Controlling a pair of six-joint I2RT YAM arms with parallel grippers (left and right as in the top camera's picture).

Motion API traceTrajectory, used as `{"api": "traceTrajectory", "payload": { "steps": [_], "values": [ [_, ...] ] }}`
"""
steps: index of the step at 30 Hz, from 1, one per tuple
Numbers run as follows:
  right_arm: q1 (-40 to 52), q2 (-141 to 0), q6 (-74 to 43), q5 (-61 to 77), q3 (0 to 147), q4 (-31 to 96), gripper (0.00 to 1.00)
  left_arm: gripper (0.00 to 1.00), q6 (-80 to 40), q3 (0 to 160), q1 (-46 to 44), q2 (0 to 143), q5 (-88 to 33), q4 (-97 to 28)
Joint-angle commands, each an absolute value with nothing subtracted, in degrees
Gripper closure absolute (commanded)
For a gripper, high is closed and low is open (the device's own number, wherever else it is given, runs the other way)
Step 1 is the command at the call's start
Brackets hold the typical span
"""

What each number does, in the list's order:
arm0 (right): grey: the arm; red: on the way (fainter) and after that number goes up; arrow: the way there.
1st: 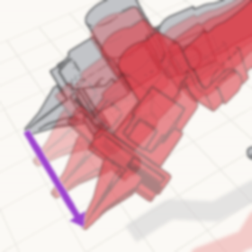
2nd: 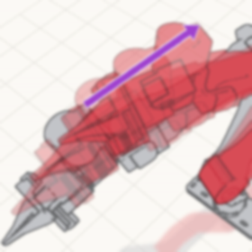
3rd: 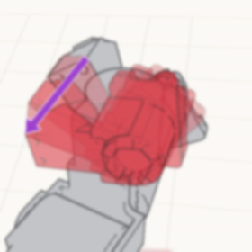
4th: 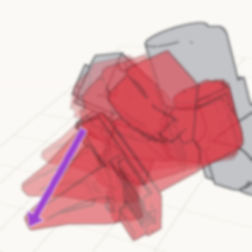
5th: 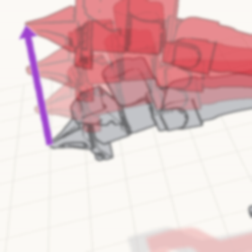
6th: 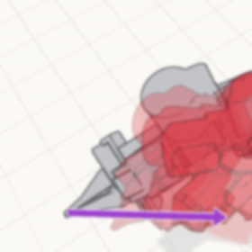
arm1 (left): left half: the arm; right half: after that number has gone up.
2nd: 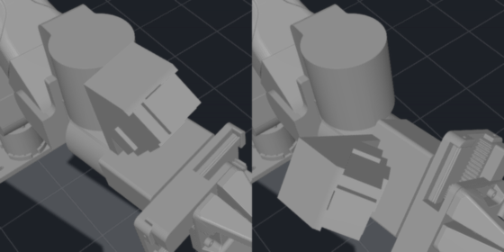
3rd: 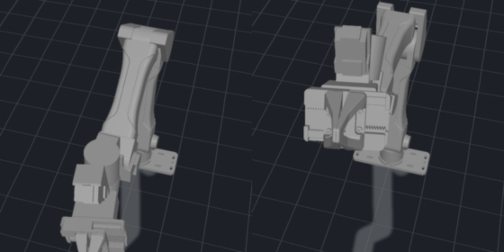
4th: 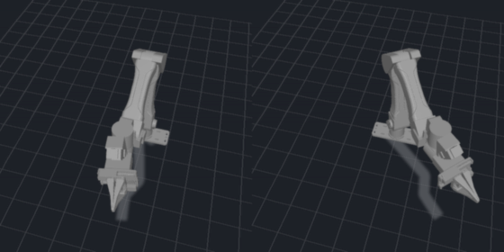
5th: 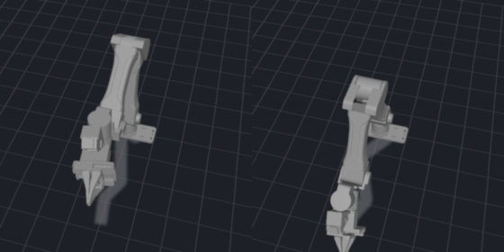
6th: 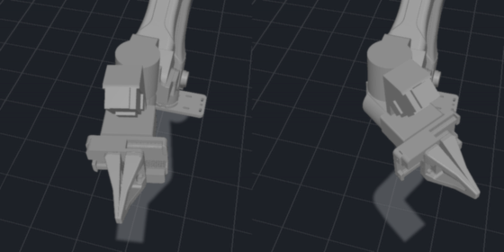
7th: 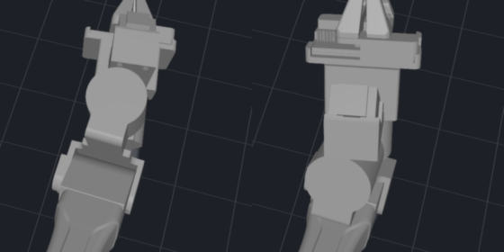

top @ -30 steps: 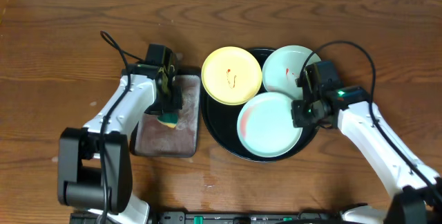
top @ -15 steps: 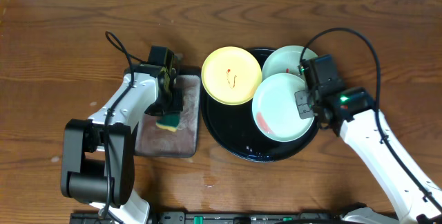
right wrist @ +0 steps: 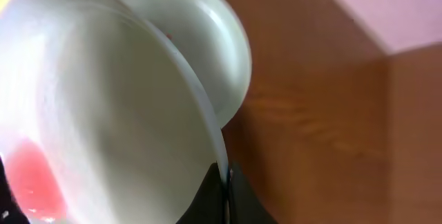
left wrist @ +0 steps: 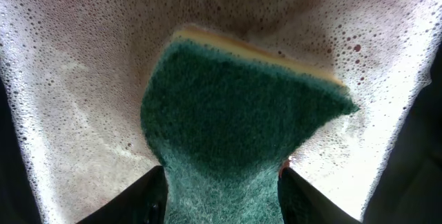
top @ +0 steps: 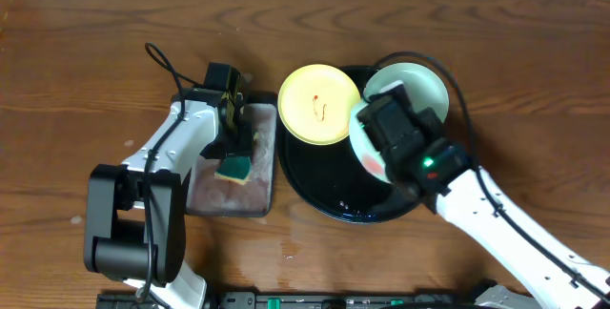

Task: Clean dirty plates on tray and stack at the side
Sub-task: 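Lift the cleaned pale green plate with the right gripper off the tray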

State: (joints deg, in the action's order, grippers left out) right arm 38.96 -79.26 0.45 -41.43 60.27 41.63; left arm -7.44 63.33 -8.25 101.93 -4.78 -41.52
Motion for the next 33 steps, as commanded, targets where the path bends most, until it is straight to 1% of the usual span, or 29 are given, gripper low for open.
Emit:
{"api": "traceTrajectory", "payload": {
  "steps": [1, 8, 17, 33],
  "values": [
    [42.7, -78.74, 5.56, -52.29, 61.56, 39.83, 0.99, 0.47, -7.11, 63.99, -7.99, 102.72, -4.95, -41.47],
    [49.21, -78.74, 13.72, -61.36, 61.56, 33.69, 0.99, 0.46, -7.11, 63.99, -7.99, 102.72, -4.93, -41.47],
    [52.97, -78.74, 26.48, -67.18, 61.56, 25.47, 0.99, 0.46, -7.11, 63.99, -7.99, 102.72, -4.95, -41.47],
    [53.23, -78.74, 27.07, -67.51, 61.56, 23.68, 0.99, 0.46, -7.14, 63.99, -7.99, 102.72, -4.95, -41.5]
  ]
}}
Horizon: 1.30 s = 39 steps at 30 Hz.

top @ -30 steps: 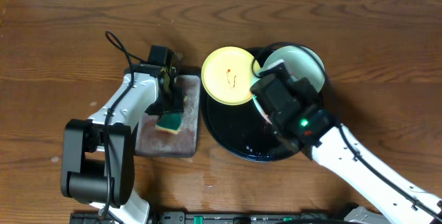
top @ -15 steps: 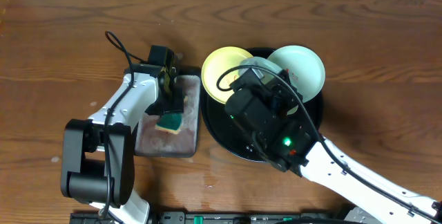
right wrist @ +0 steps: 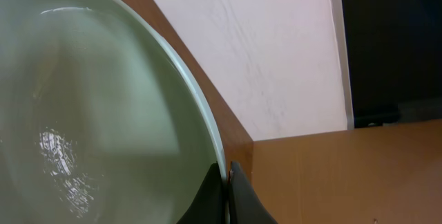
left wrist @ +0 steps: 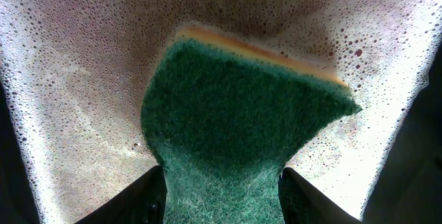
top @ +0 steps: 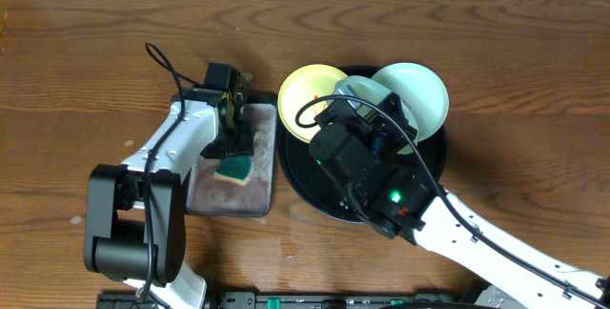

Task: Clean dirty plates on tray and stack at the side
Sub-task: 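Lift the cleaned pale green plate with the right gripper off the tray, then set the pale green plate down on the table right of the tray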

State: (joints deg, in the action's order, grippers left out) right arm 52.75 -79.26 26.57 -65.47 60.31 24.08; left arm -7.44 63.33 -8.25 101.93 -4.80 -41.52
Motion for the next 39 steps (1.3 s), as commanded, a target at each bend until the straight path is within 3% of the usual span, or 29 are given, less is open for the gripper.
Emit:
{"api": "traceTrajectory", "payload": {
  "steps": [1, 8, 15, 22, 29, 39],
  "values": [
    [53.23, -78.74, 27.07, -67.51, 61.56, 23.68, 0.99, 0.46, -7.11, 63.99, -7.99, 102.72, -4.95, -41.5],
    [51.83, -78.74, 22.48, -67.2, 61.56, 23.57, 0.99, 0.46, -7.11, 63.99, -7.99, 102.72, -4.95, -41.5],
    [42.92, -78.74, -0.27, -54.72, 61.54, 29.56, 0.99, 0.46, -7.11, 63.99, -7.99, 102.72, -4.95, -41.52],
    [25.41, -78.74, -22.44, -27.75, 61.54, 35.38, 0.99, 0.46, -7.11, 63.99, -7.99, 102.72, -4.95, -41.52],
    [4.56, -78.76, -29.41, -0.95, 61.45, 36.32, 0.99, 0.46, -7.11, 63.99, -7.99, 102.72, -4.95, -41.54],
    [-18.72, -78.76, -29.98, 5.02, 57.45, 43.66, 0.99, 0.46, -7.11, 63.99, -7.99, 102.72, -4.95, -41.52]
  ]
}}
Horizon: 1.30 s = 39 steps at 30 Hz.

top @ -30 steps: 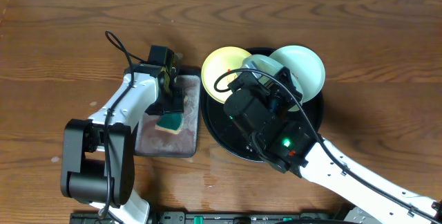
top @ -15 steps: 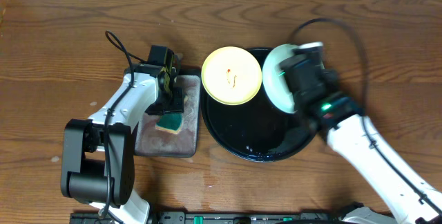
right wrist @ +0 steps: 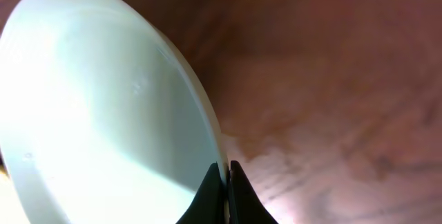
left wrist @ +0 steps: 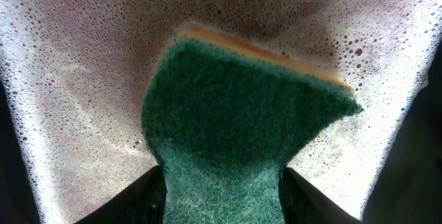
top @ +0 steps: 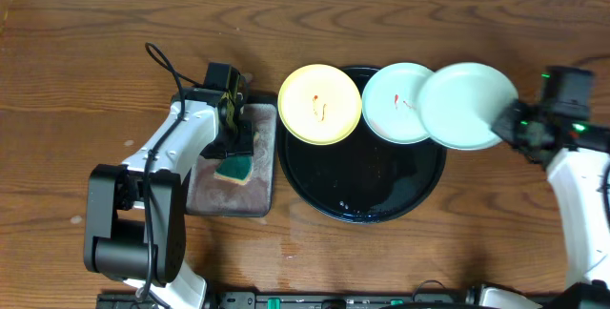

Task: Clean dirty plates on tray and stack at the side
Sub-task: 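Set the pale green plate down on the table right of the tray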

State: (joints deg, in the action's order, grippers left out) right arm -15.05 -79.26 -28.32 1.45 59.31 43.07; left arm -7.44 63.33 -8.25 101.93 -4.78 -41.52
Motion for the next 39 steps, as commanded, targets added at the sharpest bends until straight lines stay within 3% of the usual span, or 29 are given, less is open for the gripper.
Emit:
{"api": "traceTrajectory", "payload": {
  "steps": [1, 13, 26, 27, 31, 33, 39],
  "values": [
    [-20.32, -78.76, -30.0, 5.13, 56.58, 43.72, 0.99, 0.46, -7.11, 63.99, -7.99, 102.72, -4.95, -41.52],
    [-31.35, -78.76, -32.14, 4.78, 44.36, 36.4, 0.99, 0.46, -7.11, 63.99, -7.99, 102.72, -4.95, -41.54],
    [-31.94, -78.76, -32.1, 3.07, 39.29, 30.39, 0.98, 0.46, -7.11, 63.99, -7.99, 102.72, -4.95, -41.54],
    [-31.94, -78.76, -32.1, 3.07, 39.29, 30.39, 0.94, 0.46, -7.11, 63.99, -7.99, 102.72, -4.95, -41.52],
    [-31.94, -78.76, -29.36, 5.8, 39.29, 29.34, 0.48, 0.46, -7.11, 63.99, -7.99, 102.72, -4.95, -41.52],
    [-31.81, -78.74, -26.06, 9.28, 39.38, 28.88, 0.42, 0.46, -7.11, 63.99, -7.99, 102.72, -4.95, -41.52],
    [-29.87, -78.74, -19.4, 17.12, 42.09, 29.26, 0.4, 0.46, -7.14, 63.99, -7.99, 102.72, -4.95, -41.52]
  ]
}}
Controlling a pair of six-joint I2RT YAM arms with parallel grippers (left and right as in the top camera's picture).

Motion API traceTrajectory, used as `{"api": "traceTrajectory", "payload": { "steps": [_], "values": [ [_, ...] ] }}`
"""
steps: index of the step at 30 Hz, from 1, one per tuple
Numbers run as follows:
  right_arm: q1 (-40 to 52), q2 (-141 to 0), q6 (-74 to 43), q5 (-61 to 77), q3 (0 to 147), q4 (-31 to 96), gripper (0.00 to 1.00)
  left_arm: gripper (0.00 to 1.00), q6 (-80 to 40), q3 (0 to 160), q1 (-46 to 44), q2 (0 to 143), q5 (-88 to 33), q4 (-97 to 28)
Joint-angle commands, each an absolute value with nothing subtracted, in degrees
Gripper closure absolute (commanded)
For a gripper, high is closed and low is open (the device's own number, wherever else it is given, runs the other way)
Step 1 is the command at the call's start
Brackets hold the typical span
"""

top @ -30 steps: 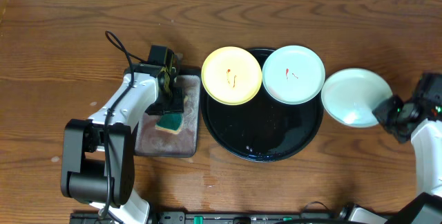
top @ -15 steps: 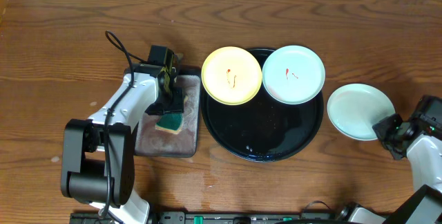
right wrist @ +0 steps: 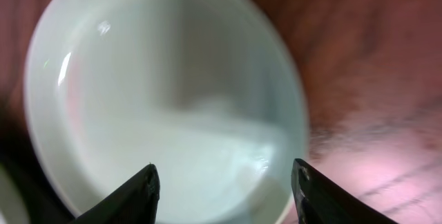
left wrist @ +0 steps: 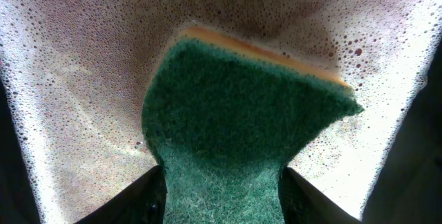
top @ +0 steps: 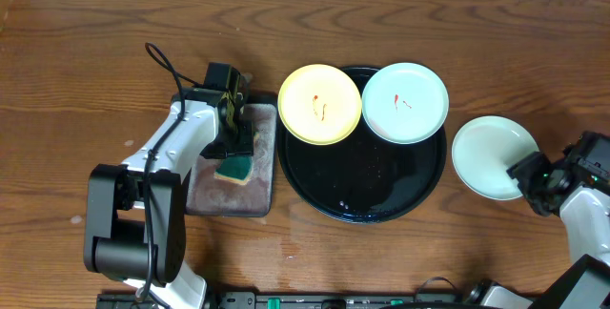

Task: Clean dirty plates on tray and stack at the side
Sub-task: 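Set the pale green plate down on the table right of the tray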

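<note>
A round black tray (top: 362,190) holds a yellow plate (top: 319,104) and a pale green plate (top: 405,102), both with red smears. A clean pale green plate (top: 491,155) (right wrist: 166,106) lies flat on the table to the right of the tray. My right gripper (top: 530,172) (right wrist: 224,189) is open at that plate's near right rim, fingers spread over it. My left gripper (top: 233,145) (left wrist: 222,196) is shut on a green and yellow sponge (top: 233,167) (left wrist: 242,113) in the foamy basin (top: 232,195).
The basin of soapy water sits just left of the tray. Brown wooden table (top: 76,80) stretches to all sides. A black cable (top: 162,61) loops behind my left arm.
My right gripper held the clean plate by its rim, in the air at the tray's right edge. The plate now lies on the table right of the tray, and the gripper has opened.
My right gripper held a pale green plate with a red smear over the tray. Then it held it turned over the tray's middle, then out at the tray's right edge, clean. Now it lies on the table. My left gripper kept the sponge in the basin throughout.
</note>
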State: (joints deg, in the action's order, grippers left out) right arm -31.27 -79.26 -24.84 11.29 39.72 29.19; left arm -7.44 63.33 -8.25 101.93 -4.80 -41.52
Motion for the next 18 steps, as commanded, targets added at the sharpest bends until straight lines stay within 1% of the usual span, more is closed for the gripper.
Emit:
{"api": "traceTrajectory", "payload": {
  "steps": [1, 6, 8, 11, 18],
  "values": [
    [-29.21, -78.74, -18.2, 18.22, 43.16, 29.69, 0.41, 0.46, -7.11, 63.99, -7.99, 102.72, -4.95, -41.52],
    [-23.88, -78.76, -10.09, 20.71, 51.81, 35.31, 0.4, 0.46, -7.14, 63.99, -7.99, 102.72, -4.95, -41.52],
    [-20.6, -78.85, -5.98, 20.84, 55.79, 38.06, 0.42, 0.46, -7.11, 63.99, -7.99, 102.72, -4.95, -41.52],
    [-15.7, -79.68, -0.95, 19.92, 60.27, 40.4, 0.39, 0.46, -7.11, 63.99, -7.99, 102.72, -4.95, -41.52],
    [-7.05, -85.52, 0.56, 11.97, 61.84, 36.84, 0.37, 0.46, -7.11, 63.99, -7.99, 102.72, -4.95, -41.52]
  ]
}}
